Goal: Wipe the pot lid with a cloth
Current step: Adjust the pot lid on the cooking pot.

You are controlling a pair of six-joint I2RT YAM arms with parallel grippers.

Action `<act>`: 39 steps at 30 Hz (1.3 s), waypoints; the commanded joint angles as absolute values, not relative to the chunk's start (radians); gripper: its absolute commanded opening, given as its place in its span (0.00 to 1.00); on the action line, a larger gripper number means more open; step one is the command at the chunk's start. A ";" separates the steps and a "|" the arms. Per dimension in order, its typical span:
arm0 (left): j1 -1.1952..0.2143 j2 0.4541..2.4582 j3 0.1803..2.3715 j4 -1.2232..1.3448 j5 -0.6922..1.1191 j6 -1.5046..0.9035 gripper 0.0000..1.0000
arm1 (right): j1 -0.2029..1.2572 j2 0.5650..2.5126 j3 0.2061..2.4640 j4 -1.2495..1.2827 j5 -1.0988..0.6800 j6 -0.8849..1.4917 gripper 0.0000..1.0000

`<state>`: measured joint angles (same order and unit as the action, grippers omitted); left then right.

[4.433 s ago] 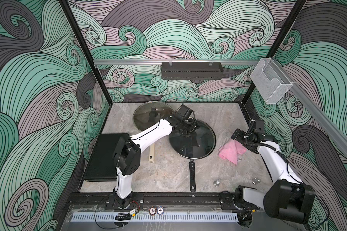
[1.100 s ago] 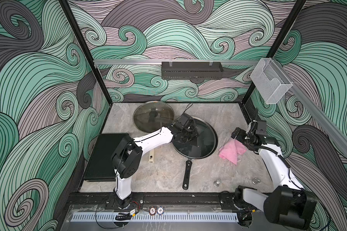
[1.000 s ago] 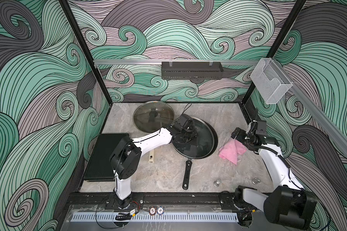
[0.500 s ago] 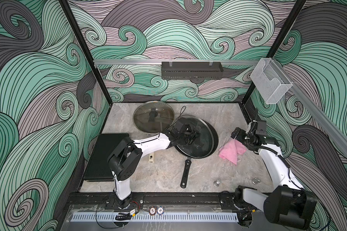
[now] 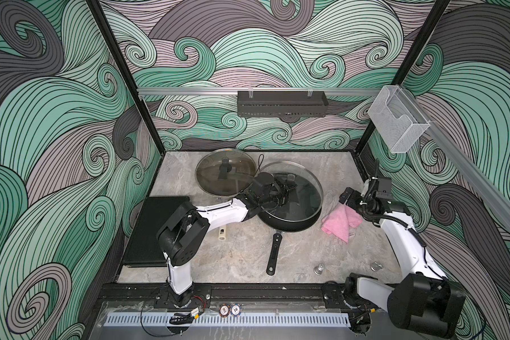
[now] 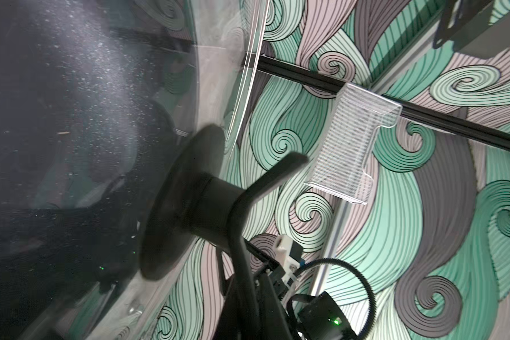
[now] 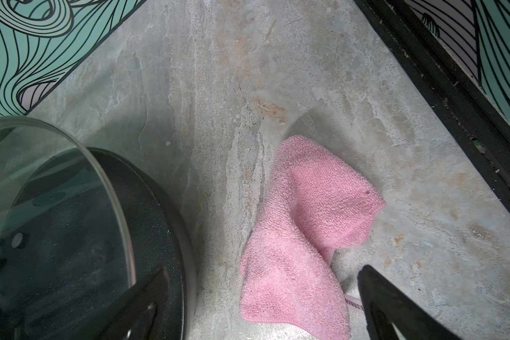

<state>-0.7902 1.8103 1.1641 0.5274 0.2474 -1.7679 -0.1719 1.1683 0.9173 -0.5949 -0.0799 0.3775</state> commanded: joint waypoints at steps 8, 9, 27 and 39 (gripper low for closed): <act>-0.794 1.811 1.183 0.910 0.245 -1.879 0.00 | -0.170 1.151 0.905 -0.593 -0.079 0.369 0.99; -0.795 1.805 1.172 0.893 0.246 -1.894 0.00 | -0.170 1.155 0.908 -0.594 -0.080 0.367 0.99; -0.803 1.820 1.086 0.920 0.255 -1.929 0.00 | -0.169 1.164 0.919 -0.606 -0.107 0.361 0.99; -0.816 1.854 1.007 0.950 0.243 -1.948 0.00 | -0.167 1.173 0.925 -0.609 -0.114 0.361 0.99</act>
<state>-0.8089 1.8706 0.9920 0.7795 0.2401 -1.9312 -0.1719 1.1713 0.9173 -0.5953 -0.1089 0.3737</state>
